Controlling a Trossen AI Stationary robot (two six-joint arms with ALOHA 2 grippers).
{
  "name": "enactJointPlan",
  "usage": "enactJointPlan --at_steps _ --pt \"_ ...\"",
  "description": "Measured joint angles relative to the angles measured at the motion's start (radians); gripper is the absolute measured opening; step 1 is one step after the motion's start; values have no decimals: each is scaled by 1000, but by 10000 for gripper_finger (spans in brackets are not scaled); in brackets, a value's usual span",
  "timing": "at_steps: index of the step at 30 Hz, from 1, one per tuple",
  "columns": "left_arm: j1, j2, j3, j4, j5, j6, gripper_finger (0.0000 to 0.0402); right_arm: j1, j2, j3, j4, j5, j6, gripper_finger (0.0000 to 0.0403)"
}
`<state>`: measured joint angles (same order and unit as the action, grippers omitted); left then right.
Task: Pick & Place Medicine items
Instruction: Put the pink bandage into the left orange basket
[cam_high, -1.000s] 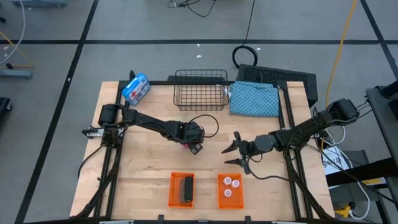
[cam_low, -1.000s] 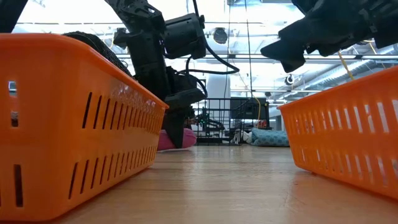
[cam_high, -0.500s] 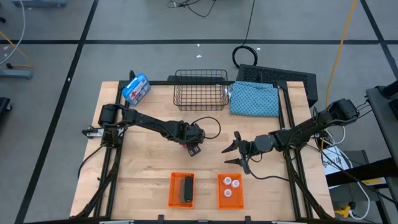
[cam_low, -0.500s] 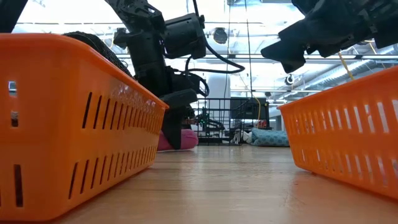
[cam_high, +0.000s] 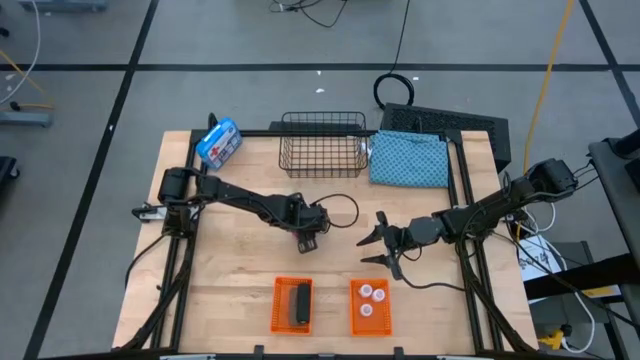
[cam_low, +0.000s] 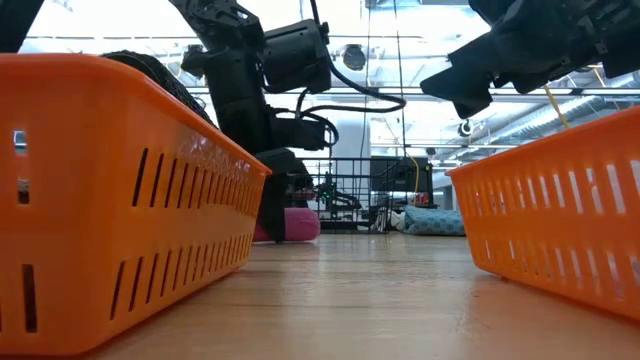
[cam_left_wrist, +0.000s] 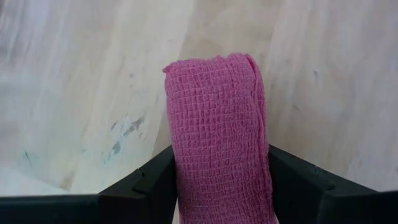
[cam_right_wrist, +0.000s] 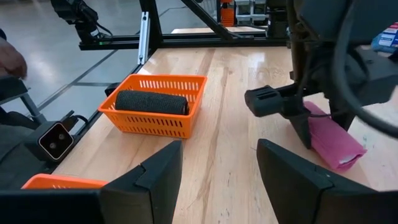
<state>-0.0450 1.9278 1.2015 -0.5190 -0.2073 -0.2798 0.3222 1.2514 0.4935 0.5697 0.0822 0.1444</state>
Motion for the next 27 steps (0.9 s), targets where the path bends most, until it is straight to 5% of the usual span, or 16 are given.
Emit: enactJointPlan --at_steps 14,19,27 --pt "-4 0 0 2 -2 364 214 0 0 0 0 0 0 196" --pt "-4 0 1 42 19 193 214 0 0 0 0 0 0 196" --pt "-3 -11 1 10 298 81 214 0 0 0 0 0 34 196"
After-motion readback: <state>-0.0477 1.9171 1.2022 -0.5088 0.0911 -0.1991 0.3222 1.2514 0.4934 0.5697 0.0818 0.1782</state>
